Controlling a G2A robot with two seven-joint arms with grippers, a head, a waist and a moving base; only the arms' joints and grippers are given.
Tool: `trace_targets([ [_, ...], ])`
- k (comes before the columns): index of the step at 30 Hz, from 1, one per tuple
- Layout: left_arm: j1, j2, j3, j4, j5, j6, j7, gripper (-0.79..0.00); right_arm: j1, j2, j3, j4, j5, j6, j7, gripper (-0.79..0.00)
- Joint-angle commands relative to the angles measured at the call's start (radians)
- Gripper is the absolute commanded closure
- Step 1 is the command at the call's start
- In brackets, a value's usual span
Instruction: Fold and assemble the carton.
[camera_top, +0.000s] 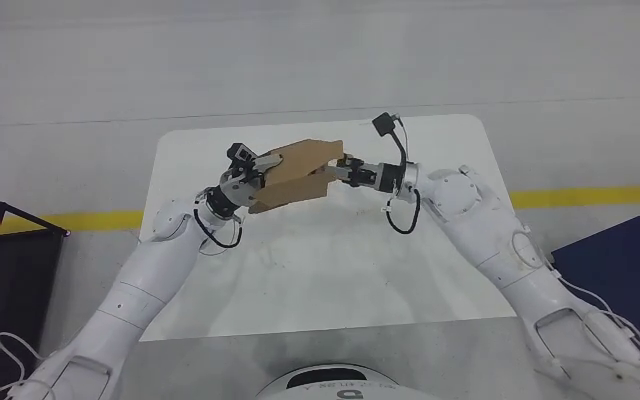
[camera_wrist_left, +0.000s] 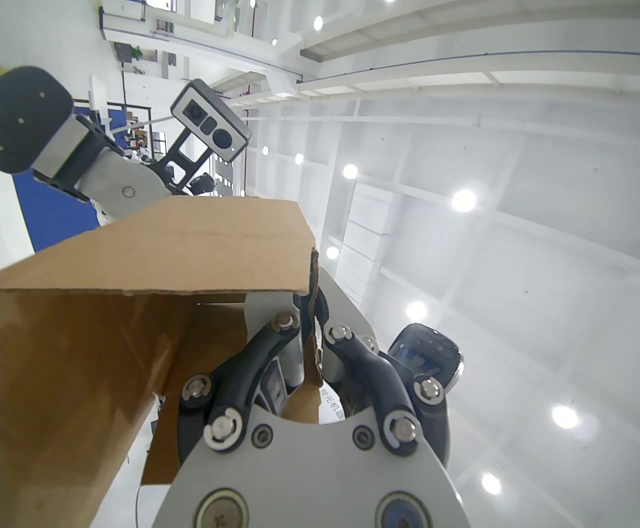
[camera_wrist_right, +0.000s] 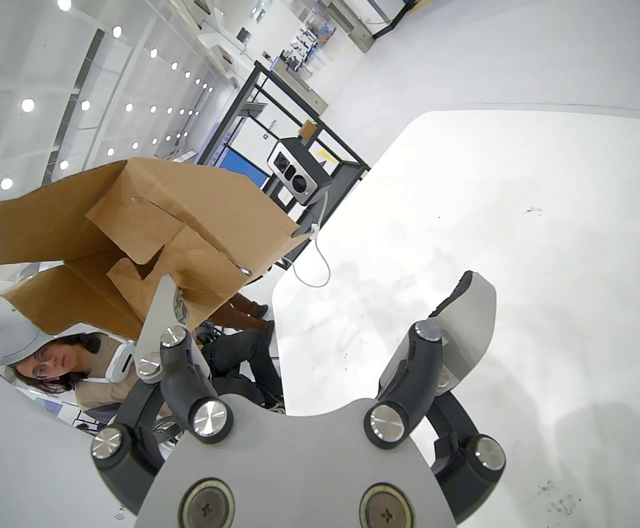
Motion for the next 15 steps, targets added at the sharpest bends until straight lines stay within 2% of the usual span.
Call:
trace_targets([
  [1, 0.008, -0.002, -0.007, -0.003, -0.001, 0.008, 0.005, 0.0, -0.033, 0.007, 0.04, -0.022, 0.002, -0.015, -0.06, -0.785],
  [6, 0.009, -0.011, -0.024, 0.012, -0.011, 0.013, 0.018, 0.0, -0.111, 0.03, 0.122, -0.109, -0.045, -0.052, -0.092, -0.785],
  [10, 0.007, -0.018, -0.028, 0.025, 0.001, 0.022, 0.014, 0.0, -0.126, 0.037, 0.119, -0.192, -0.118, -0.033, -0.013, -0.785],
  [15, 0.004, -0.025, -0.029, 0.034, 0.033, 0.037, 0.003, 0.0, -0.129, 0.031, 0.109, -0.23, -0.113, -0.038, -0.04, -0.785],
])
